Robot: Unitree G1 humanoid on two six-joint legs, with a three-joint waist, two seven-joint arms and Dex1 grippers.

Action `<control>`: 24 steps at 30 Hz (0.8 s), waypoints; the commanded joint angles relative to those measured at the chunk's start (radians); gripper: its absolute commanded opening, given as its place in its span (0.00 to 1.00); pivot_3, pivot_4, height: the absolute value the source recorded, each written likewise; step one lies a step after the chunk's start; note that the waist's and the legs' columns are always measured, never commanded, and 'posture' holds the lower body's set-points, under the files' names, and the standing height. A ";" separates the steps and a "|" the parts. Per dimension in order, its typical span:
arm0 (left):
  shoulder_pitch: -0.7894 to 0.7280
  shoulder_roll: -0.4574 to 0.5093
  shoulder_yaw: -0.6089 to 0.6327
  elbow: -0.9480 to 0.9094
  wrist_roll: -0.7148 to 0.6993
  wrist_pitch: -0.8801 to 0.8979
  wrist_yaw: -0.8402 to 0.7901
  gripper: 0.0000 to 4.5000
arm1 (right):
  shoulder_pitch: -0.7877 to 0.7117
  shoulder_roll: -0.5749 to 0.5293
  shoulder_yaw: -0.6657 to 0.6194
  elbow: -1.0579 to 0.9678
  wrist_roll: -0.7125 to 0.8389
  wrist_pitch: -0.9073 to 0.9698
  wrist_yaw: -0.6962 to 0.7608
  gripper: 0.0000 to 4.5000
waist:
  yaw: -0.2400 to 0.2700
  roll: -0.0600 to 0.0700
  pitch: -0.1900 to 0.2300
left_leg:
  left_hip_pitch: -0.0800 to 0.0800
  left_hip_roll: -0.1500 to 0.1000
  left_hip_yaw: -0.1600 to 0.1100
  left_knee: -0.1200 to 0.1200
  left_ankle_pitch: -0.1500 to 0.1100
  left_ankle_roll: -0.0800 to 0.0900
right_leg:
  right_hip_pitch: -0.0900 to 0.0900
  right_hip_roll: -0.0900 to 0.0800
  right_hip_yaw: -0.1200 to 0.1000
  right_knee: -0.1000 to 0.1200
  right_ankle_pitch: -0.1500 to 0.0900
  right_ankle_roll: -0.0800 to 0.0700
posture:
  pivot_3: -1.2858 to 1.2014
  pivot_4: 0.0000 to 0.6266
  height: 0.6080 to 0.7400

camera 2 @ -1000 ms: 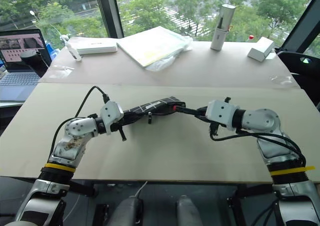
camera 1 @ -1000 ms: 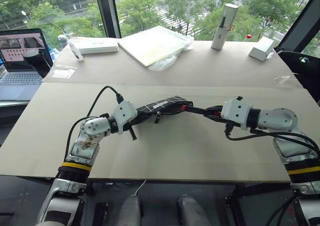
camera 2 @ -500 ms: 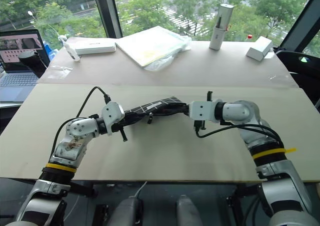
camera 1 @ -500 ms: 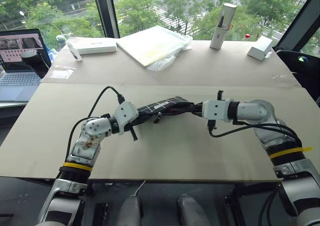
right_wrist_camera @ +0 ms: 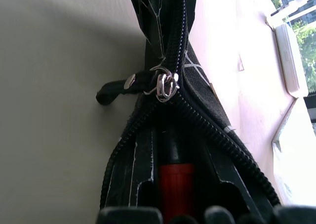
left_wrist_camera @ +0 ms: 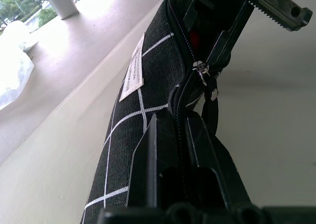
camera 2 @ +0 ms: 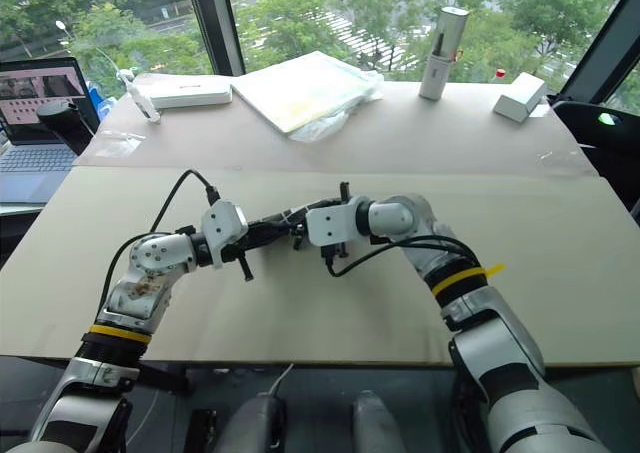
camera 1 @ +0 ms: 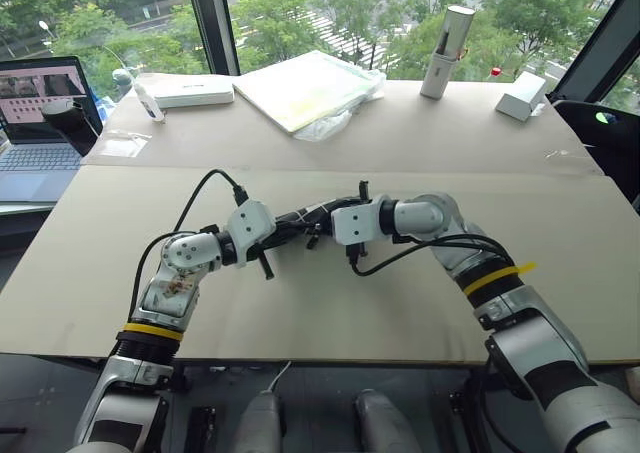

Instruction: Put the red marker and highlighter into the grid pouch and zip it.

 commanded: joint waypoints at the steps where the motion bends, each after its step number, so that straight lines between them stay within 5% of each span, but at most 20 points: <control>1: -0.021 -0.001 0.006 -0.022 -0.010 -0.015 0.001 0.00 | -0.030 -0.018 -0.049 0.006 0.021 -0.009 -0.040 0.46 | -0.002 0.000 0.000 | 0.000 0.000 0.000 0.000 0.000 0.000 | 0.000 0.000 0.000 0.000 0.000 0.000 | 0.52 0.24 0.93; 3: -0.022 -0.001 0.007 -0.020 -0.010 -0.015 0.001 0.00 | -0.031 -0.038 -0.060 0.016 0.020 -0.019 -0.049 0.61 | -0.001 0.000 0.000 | 0.000 0.000 0.000 0.000 0.000 0.000 | 0.000 0.000 0.000 0.000 0.000 0.000 | 0.52 0.24 0.93; 9: -0.022 -0.002 0.005 -0.019 -0.009 -0.016 0.000 0.00 | 0.004 -0.129 -0.209 -0.029 0.199 0.035 0.001 0.61 | -0.001 0.000 0.000 | 0.000 0.000 0.000 0.000 0.000 0.000 | 0.000 0.000 0.000 0.000 0.000 0.000 | 0.52 0.24 0.93; 11: -0.019 -0.002 0.004 -0.022 -0.010 -0.015 0.001 0.00 | 0.070 -0.147 -0.321 -0.157 0.412 0.189 0.084 0.61 | -0.001 0.000 0.000 | 0.000 0.000 0.000 0.000 0.000 0.000 | 0.000 0.000 0.000 0.000 0.000 0.000 | 0.52 0.24 0.93; 15: -0.014 -0.002 0.004 -0.032 -0.012 -0.010 0.001 0.00 | 0.282 -0.234 -0.491 -0.529 0.949 0.842 0.211 0.61 | 0.005 0.000 0.000 | -0.001 0.000 -0.001 0.000 0.000 0.001 | 0.001 0.000 0.000 -0.001 0.000 0.000 | 0.52 0.24 0.93; 17: -0.012 -0.001 0.004 -0.035 -0.012 -0.007 0.001 0.00 | 0.383 -0.279 -0.504 -0.636 1.055 0.998 0.218 0.61 | 0.007 0.000 0.000 | -0.001 0.000 -0.003 0.000 -0.001 0.001 | 0.003 0.000 -0.001 -0.001 0.000 0.000 | 0.52 0.24 0.93; 24: -0.014 -0.007 -0.003 -0.035 -0.013 -0.004 -0.001 0.00 | 0.515 -0.137 -0.305 -0.752 0.892 1.077 -0.041 0.61 | -0.016 0.000 0.000 | 0.002 0.000 -0.002 0.000 0.000 0.001 | 0.002 0.002 0.000 0.000 -0.001 0.001 | 0.52 0.24 0.93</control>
